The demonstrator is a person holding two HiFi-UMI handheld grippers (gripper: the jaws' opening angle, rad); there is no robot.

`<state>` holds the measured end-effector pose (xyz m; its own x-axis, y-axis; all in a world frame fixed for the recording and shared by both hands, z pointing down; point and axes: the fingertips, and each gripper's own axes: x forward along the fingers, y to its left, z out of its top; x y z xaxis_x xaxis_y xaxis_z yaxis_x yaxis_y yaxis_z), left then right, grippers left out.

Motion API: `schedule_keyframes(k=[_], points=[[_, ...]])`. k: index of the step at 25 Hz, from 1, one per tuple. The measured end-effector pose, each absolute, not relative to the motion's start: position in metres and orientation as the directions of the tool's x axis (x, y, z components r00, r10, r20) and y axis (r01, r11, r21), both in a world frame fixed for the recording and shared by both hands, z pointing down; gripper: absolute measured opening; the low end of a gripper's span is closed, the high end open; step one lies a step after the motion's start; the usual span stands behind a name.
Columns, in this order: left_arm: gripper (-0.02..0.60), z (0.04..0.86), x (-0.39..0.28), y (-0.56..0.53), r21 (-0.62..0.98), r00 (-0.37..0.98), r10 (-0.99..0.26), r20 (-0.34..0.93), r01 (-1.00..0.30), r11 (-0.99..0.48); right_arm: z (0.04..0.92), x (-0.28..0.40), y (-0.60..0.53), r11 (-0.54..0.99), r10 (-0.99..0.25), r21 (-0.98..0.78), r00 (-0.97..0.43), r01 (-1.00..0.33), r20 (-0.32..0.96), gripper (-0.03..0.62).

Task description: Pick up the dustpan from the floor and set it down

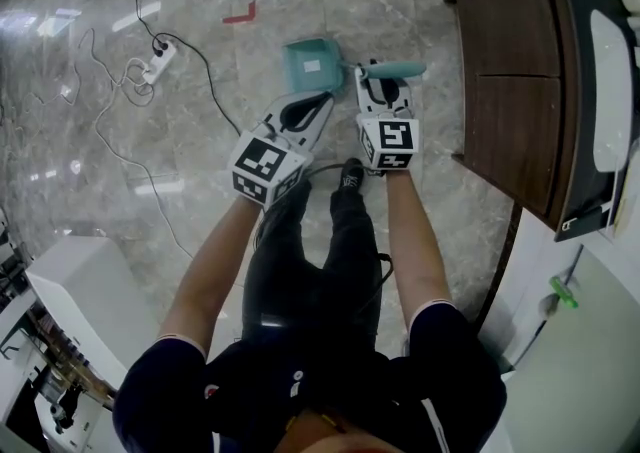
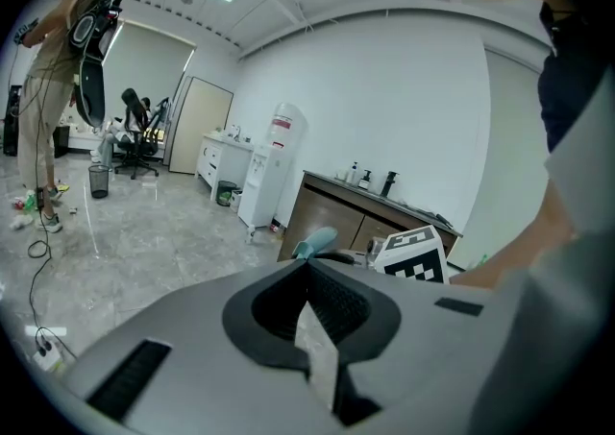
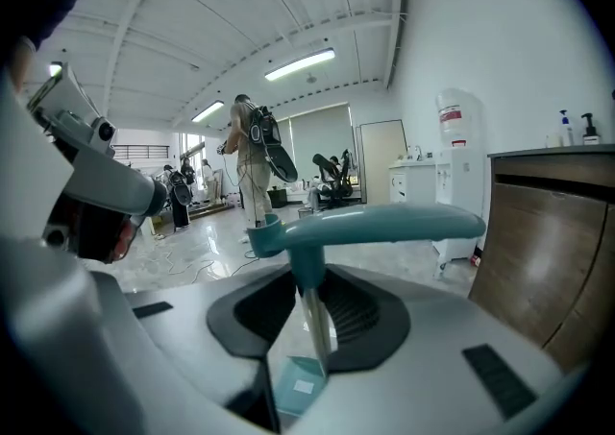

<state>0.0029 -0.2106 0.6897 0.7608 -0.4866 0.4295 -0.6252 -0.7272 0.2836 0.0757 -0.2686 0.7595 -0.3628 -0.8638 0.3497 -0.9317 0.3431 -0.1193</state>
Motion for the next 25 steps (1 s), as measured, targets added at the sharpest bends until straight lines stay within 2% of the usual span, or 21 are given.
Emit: schedule_keyframes(k=[13,25], points=[[0.012,0.673,-0.008,-0.213,0.268,0.752,-0.508,0.42,-0.637,-0.723,0.74,0.071,-0.265,0.365,-0.86,-0.081,-0.37,-0.927,0.351,0.1],[0.012,0.599,-0.005,-0.207,0.258,0.774,-0.519,0.363,-0.619,-0.741,0.642,0.083,-0.227,0.369,-0.866,-0.03,-0.356,-0.929,0.352,0.099]])
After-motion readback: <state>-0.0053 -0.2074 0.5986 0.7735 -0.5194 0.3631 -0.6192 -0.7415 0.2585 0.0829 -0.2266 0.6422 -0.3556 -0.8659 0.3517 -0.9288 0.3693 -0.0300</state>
